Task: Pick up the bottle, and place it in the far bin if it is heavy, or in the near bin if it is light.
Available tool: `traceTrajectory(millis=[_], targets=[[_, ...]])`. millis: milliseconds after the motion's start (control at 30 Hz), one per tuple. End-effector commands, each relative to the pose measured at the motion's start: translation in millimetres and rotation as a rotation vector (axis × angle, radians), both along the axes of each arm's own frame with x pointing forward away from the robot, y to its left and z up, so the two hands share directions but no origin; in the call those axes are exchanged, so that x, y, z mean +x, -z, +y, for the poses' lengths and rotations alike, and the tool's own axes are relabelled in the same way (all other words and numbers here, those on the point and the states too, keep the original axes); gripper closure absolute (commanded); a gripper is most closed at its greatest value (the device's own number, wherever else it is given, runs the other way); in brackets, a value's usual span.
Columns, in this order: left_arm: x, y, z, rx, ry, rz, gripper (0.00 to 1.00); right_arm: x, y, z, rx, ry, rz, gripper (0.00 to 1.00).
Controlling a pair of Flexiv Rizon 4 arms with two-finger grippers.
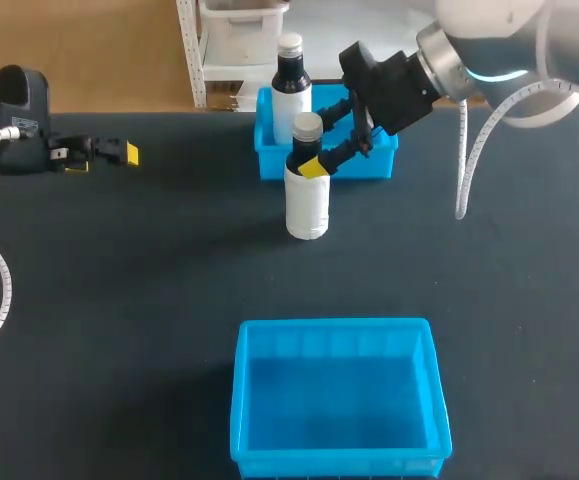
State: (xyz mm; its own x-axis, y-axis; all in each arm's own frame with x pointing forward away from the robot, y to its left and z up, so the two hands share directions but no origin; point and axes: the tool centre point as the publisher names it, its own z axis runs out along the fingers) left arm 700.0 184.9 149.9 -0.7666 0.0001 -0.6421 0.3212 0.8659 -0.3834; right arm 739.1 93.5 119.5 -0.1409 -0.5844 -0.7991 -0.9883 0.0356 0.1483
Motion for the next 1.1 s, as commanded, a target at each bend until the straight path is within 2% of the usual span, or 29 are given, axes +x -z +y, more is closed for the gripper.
traceTrajectory(millis=[33, 200, 300, 533, 567, 800, 833, 1033, 1100], targets=[[0.0, 0.0, 0.0, 0.000, 0.000, 0.000, 0.00, 4.5, 2.7, 2.7, 0.004, -0.004, 0.007, 0.00], [0.0, 0.0, 0.0, 0.000, 0.000, 0.000, 0.00, 6.9, 4.3, 4.9, 0.006, -0.005, 0.007, 0.00], [0.0, 0.0, 0.0, 0.000, 0.000, 0.000, 0.00, 7.7, 4.1, 5.6, 0.007, -0.006, 0.003, 0.16], [0.0, 0.0, 0.0, 0.000, 0.000, 0.000, 0.00, 8.5, 3.3, 7.3, 0.012, -0.008, 0.002, 0.38], [0.0, 0.0, 0.0, 0.000, 0.000, 0.000, 0.00, 8.4, 3.3, 7.6, 0.012, -0.009, 0.001, 0.50], [0.0, 0.0, 0.0, 0.000, 0.000, 0.000, 0.00, 8.2, 3.6, 7.9, 0.012, -0.009, 0.003, 0.60], [0.0, 0.0, 0.0, 0.000, 0.000, 0.000, 0.00, 8.2, 3.7, 7.9, 0.012, -0.009, 0.003, 0.63], [0.0, 0.0, 0.0, 0.000, 0.000, 0.000, 0.00, 8.3, 0.1, 3.4, 0.011, 0.001, -0.005, 1.00], [0.0, 0.0, 0.0, 0.000, 0.000, 0.000, 0.00, 8.8, -2.9, 0.0, 0.011, 0.006, -0.010, 1.00]])
